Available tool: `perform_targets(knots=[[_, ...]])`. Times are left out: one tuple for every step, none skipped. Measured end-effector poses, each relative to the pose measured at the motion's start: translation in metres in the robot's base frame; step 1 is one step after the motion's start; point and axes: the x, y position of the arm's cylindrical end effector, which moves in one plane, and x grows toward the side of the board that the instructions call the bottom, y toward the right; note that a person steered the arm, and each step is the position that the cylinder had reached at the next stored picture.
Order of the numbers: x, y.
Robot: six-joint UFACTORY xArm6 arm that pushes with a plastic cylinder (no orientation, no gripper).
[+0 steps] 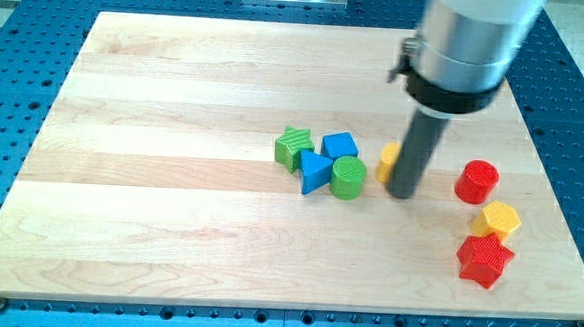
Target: Move the heart close to the red circle
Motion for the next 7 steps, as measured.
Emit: perform_targets(knots=[[-0.002,-0.052],[-0.038,-0.057],[-0.066,-0.004],[-0.075,-0.022],[-0.04,-0.02],[-0.039,0.008],[-0.029,-0.013]])
